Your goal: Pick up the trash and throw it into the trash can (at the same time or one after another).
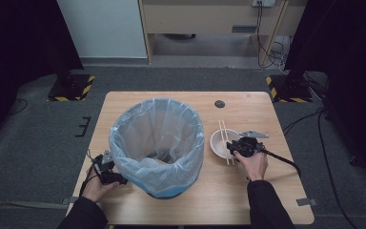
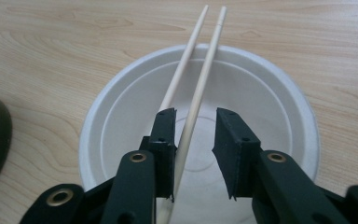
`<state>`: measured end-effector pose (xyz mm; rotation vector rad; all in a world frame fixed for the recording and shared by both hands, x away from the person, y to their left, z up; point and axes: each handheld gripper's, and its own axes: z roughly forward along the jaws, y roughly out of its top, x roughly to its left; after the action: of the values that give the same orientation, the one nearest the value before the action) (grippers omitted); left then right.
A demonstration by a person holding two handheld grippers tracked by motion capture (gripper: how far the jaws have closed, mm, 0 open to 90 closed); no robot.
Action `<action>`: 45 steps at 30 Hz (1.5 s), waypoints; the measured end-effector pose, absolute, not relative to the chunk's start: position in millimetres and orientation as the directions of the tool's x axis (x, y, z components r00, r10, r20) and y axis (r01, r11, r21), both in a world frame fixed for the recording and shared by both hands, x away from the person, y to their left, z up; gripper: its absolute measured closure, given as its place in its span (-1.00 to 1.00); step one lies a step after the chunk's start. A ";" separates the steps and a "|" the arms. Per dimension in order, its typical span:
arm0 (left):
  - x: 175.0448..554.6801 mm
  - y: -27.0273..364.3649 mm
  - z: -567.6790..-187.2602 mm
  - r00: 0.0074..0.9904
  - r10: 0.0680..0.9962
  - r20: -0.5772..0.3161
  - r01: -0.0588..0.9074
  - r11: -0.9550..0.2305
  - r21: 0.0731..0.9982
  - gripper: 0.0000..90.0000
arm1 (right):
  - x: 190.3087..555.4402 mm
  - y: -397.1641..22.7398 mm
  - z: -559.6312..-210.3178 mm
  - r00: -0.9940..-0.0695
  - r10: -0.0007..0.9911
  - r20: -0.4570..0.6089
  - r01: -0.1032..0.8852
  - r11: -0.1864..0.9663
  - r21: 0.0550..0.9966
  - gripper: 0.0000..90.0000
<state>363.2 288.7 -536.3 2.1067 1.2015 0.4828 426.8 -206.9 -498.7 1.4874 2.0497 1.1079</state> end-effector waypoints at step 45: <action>363.2 288.7 -536.3 0.511 0.860 -0.004 0.618 -0.364 0.697 -1.00 | 418.9 -242.9 -463.0 -0.294 0.917 0.270 0.528 -0.079 0.845 0.91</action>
<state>363.2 288.7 -536.3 2.1071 1.2014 0.4827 418.9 -242.9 -463.0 1.5573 1.8064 1.3327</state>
